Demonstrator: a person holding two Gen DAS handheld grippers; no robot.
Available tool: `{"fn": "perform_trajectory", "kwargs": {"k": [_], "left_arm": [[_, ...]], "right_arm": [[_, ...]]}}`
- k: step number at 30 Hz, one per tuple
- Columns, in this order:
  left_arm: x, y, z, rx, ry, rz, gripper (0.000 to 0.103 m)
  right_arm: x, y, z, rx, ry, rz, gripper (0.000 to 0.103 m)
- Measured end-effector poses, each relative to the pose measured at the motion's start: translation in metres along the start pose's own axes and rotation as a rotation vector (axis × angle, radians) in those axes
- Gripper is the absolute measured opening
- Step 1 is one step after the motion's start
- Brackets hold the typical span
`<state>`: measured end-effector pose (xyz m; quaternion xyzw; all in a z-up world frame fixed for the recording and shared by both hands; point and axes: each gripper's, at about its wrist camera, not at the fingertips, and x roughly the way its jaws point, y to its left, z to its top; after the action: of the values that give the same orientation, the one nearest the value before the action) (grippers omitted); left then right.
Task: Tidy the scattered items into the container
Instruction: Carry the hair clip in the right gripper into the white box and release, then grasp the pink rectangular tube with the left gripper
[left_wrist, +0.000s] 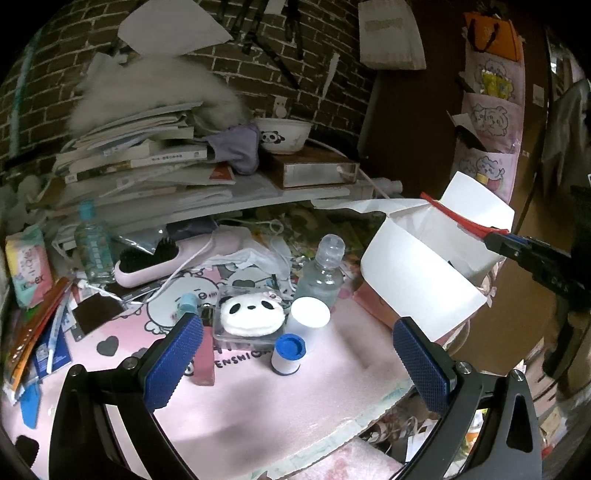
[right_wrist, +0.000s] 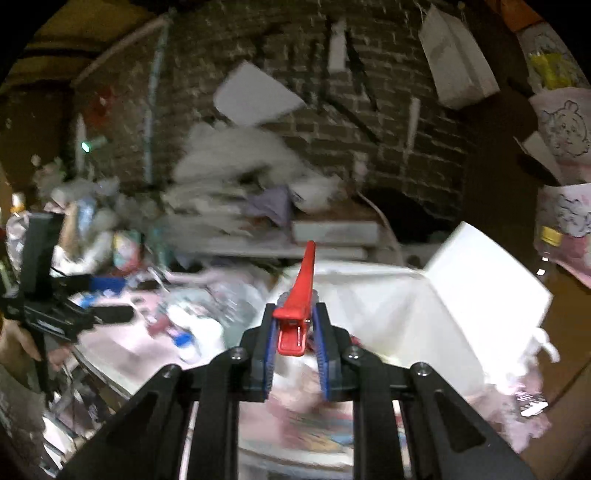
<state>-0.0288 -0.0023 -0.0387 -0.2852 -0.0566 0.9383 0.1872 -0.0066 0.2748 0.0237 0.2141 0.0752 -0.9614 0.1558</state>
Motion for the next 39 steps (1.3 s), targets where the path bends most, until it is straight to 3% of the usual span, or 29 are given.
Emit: {"fn": "perform_trajectory", "kwargs": {"k": [13, 18, 24, 30, 33, 34, 39], "left_arm": [[0.003, -0.007, -0.002, 0.03, 0.015, 0.007, 0.103], [0.004, -0.007, -0.003, 0.037, 0.026, 0.021, 0.103], [0.003, -0.008, -0.003, 0.042, 0.025, 0.016, 0.103], [0.004, -0.009, -0.001, 0.048, 0.024, 0.026, 0.103], [0.006, -0.007, -0.001, 0.042, 0.029, 0.034, 0.103], [0.007, -0.006, -0.002, 0.039, 0.03, 0.041, 0.103], [0.008, 0.002, -0.003, 0.012, 0.034, 0.08, 0.103]], "right_arm": [[0.048, -0.058, 0.01, 0.086, 0.407, 0.032, 0.016], [0.071, -0.067, 0.014, 0.109, 0.518, 0.034, 0.016], [0.093, -0.067, 0.011, 0.027, 0.627, -0.036, 0.017], [0.099, -0.068, 0.011, 0.001, 0.67, -0.04, 0.018], [0.094, -0.068, 0.016, 0.007, 0.632, -0.042, 0.038], [0.09, -0.067, 0.019, 0.013, 0.604, -0.043, 0.051], [0.062, -0.049, 0.038, 0.01, 0.404, -0.031, 0.062]]}}
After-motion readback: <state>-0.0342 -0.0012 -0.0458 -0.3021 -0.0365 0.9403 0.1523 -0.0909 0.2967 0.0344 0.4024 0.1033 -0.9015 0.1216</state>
